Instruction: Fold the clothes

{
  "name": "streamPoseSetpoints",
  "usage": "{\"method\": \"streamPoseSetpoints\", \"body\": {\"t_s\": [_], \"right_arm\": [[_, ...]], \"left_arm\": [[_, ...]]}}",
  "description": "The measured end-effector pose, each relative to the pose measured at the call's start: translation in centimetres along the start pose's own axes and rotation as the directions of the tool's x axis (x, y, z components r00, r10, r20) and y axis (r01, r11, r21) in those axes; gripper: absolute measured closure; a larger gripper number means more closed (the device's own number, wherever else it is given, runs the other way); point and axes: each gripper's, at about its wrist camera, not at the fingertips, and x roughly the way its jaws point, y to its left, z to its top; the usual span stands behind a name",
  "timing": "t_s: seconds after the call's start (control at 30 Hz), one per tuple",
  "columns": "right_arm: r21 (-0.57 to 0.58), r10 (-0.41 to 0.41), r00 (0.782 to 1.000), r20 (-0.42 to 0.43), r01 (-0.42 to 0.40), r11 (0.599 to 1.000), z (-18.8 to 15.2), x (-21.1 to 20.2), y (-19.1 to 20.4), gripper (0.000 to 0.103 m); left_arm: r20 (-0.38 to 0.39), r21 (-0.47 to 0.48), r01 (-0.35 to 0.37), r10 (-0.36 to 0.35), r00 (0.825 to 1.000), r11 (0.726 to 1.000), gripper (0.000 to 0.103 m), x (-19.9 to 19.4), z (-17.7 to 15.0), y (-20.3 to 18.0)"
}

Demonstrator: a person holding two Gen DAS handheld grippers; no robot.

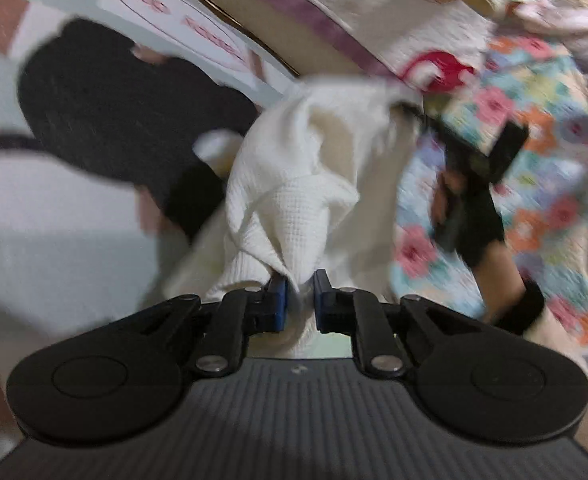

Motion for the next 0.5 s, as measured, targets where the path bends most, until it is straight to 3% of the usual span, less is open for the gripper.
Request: {"method": "streamPoseSetpoints", "body": {"t_s": [0.13, 0.2, 0.27, 0.33, 0.37, 0.43, 0.5], "right_arm": [[0.049, 0.039, 0.982, 0.187, -0.049, 0.998, 3.9, -4.4, -0.7, 0.100], [0.039, 0.064, 0.966, 0.251, -0.076, 0.996, 5.7, -5.7, -0.4, 0.100], [0.019, 0.087, 0.951, 0.297, -0.097, 0.995, 7.3, -6.4, 0.1, 0.100], [0.012, 0.136, 0.936, 0.324, -0.148, 0.989, 7.8, -7.0, 1.0, 0.100], [0.008, 0.162, 0.928, 0.336, -0.175, 0.985, 8.0, -7.3, 1.5, 0.100], [0.000, 0.212, 0.909, 0.359, -0.228, 0.974, 8.5, -7.9, 2.5, 0.100], [-0.009, 0.262, 0.886, 0.382, -0.280, 0.960, 8.9, -8.5, 3.5, 0.100]], "left_arm": [[-0.111, 0.095, -0.069, 0.079, 0.991, 0.993, 0.090, 1.1, -3.0, -1.4], [-0.119, 0.144, -0.086, 0.104, 0.987, 0.986, 0.085, 1.4, -3.1, -2.1], [-0.070, 0.204, -0.095, 0.112, 0.991, 0.974, 0.063, 0.7, -2.5, -3.1], [0.032, 0.256, -0.126, 0.122, 0.992, 0.958, 0.054, -1.1, -1.7, -4.1], [0.097, 0.268, -0.168, 0.147, 0.984, 0.949, 0.052, -2.0, -1.3, -4.2], [0.235, 0.255, -0.299, 0.241, 0.941, 0.919, 0.046, -3.7, -0.8, -3.8], [0.368, 0.224, -0.424, 0.327, 0.871, 0.878, 0.041, -5.3, -0.2, -3.4]]}}
